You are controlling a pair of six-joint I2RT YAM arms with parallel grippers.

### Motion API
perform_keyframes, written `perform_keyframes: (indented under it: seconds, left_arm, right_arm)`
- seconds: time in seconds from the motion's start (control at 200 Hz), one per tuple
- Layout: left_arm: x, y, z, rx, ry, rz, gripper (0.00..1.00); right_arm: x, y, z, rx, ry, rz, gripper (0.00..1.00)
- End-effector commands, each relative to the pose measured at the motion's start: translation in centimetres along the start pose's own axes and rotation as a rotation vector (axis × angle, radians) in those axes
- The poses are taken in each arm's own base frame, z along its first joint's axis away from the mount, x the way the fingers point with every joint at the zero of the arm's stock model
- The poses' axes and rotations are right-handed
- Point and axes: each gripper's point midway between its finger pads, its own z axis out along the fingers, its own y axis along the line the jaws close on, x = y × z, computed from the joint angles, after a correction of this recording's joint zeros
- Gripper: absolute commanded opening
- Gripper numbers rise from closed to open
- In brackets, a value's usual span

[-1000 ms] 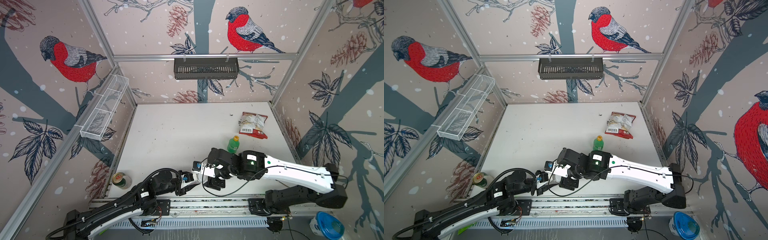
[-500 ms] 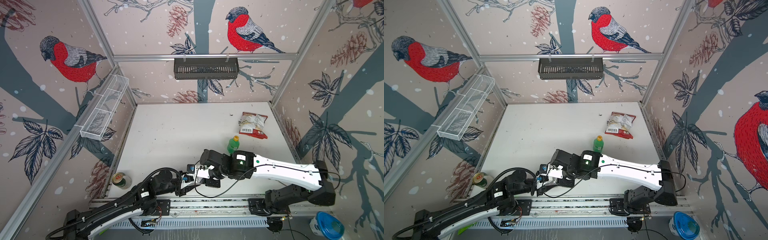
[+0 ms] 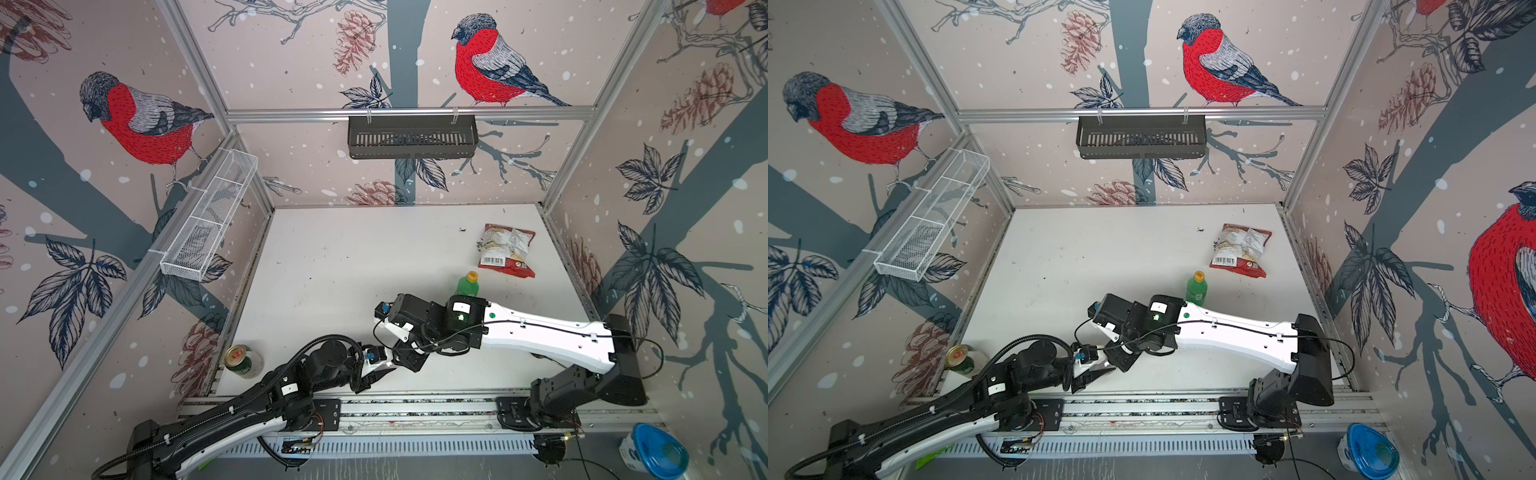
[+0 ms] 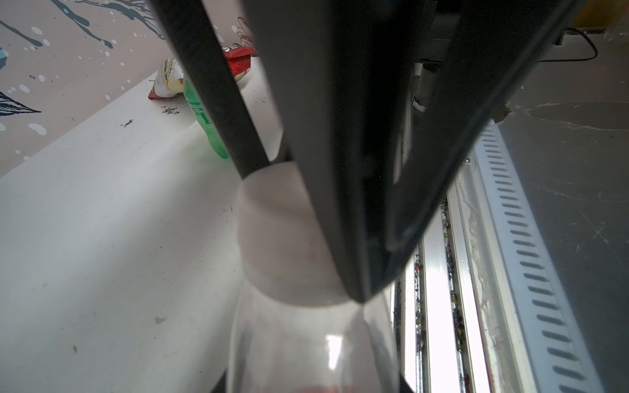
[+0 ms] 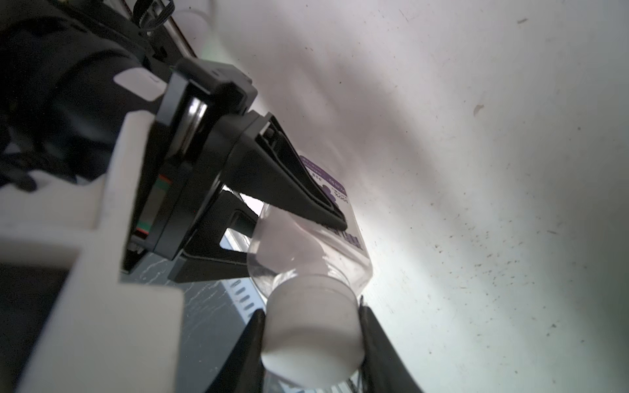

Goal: Screw on the bottle caps
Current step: Screw the bottle cap onto the plastic bottle.

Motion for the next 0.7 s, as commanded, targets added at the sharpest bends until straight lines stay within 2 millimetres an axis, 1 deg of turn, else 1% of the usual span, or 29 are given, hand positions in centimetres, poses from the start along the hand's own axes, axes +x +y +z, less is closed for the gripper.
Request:
perform_keyframes:
  seconds: [0.0,0.055,0.095,0.15,0.2,0.275,0.355,0.395,0.53,0.695]
  left_arm:
    - [-3.5,0.2,-0.3,0.001,-0.138,0.027,0.37]
    - [-3.4,0.2,-0.3,0.005,-0.135,0.028,0.37]
    - [-3.5,0.1,-0.3,0.007,-0.137,0.030,0.37]
    - [-3.5,0.1,-0.3,0.010,-0.136,0.030,0.37]
    - [-3.4,0.0,-0.3,0.014,-0.134,0.031,0.37]
    - [-3.5,-0.1,-0.3,0.020,-0.135,0.033,0.37]
    - [-3.4,-0.3,-0.2,0.034,-0.133,0.029,0.37]
    - [-3.4,-0.4,-0.2,0.043,-0.131,0.028,0.37]
    - [-3.3,-0.9,-0.1,0.072,-0.128,0.020,0.37]
    - [-3.2,-1.2,-0.1,0.086,-0.125,0.014,0.37]
  right_arm:
    - [-2.8,0.7,-1.5,0.020,-0.176,0.015,0.55]
    - [-2.0,0.1,-2.6,0.055,-0.189,-0.072,0.66]
    - [-1.3,-0.2,-3.2,0.066,-0.189,-0.136,0.71]
    - [-0.3,-0.8,-4.0,0.079,-0.189,-0.227,0.76]
    - [0.6,-0.6,-4.6,0.052,-0.189,-0.319,0.78]
    - [1.4,-0.1,-5.3,0.020,-0.202,-0.446,0.78]
    - [1.8,0.2,-5.3,0.005,-0.188,-0.555,0.78]
    - [1.8,0.2,-5.7,0.006,-0.184,-0.605,0.78]
    - [1.5,-0.5,-4.5,0.055,-0.097,-0.706,0.75]
    - [1.2,0.5,-3.2,0.027,-0.066,-0.754,0.66]
